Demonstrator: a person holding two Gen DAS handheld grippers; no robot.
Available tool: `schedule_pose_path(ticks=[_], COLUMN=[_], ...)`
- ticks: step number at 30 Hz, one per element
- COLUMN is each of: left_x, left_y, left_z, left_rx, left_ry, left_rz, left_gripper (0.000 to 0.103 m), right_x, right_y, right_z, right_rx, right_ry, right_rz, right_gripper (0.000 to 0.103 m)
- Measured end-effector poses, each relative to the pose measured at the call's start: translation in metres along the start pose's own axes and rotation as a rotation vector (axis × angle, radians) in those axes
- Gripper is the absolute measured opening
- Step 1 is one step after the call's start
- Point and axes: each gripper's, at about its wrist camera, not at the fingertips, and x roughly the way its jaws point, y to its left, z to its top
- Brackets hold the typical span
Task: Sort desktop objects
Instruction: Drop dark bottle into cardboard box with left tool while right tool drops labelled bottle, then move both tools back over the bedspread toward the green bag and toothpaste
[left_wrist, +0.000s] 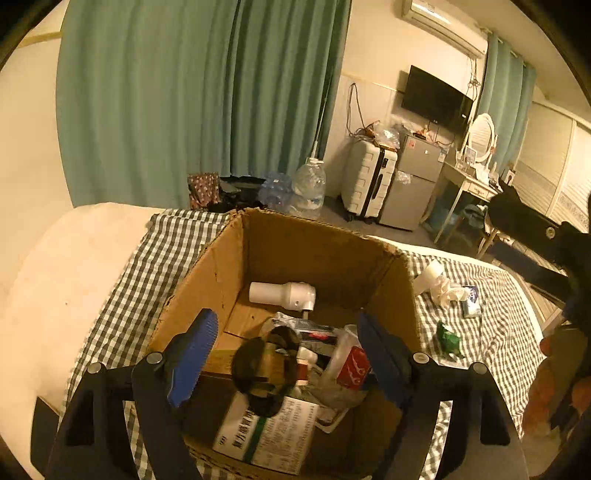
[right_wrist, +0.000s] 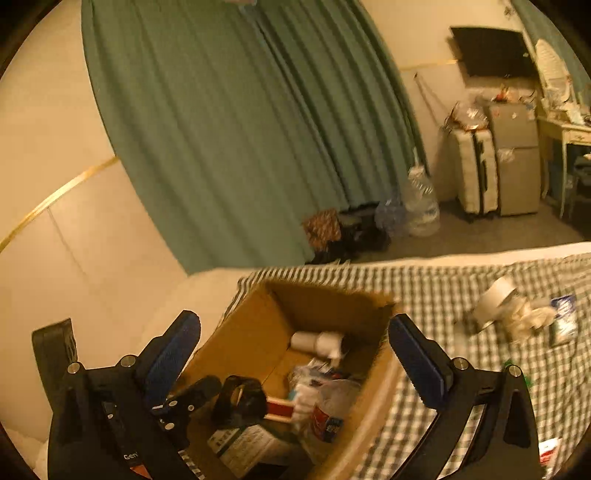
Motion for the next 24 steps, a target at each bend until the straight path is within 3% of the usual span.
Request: schedule_pose_path(ticks=[7, 10, 15, 20, 24], left_x=[-0.030, -0.040, -0.051, -0.036, -0.004], left_y=[-0.053, -0.080, -0.132, -0.169, -0.191], left_z=[0.004, 0.003, -0.011, -0.032, -0.053], left_rx=[0.023, 0.040, 0.076, 0.095, 0.118], left_ry=[-0.030, -0.046, -0.073, -0.056, 0.006], left_rz=[-0.049, -0.062, -0.103, -0.109, -0.100], left_gripper=[0.086, 0.097, 0.103, 0.103, 0.103], right_x=[-0.076, -0.113, -0.163, -0.179, -0.185], right_y=[-0.034, -0.048, -0.077, -0.129, -0.170], right_z=[0.003, -0.002, -0.023, -0.045, -0.069], right_rx=[-0.041, -0.056, -0.094, 0.012, 0.112], right_ry=[-0.095, -0.129, -0.149, -0.088, -0.080], right_rz=[-0.170, -0.238, -0.384, -0.416, -0.376], right_gripper=[0.102, 0.102, 0.102, 0.102, 0.102])
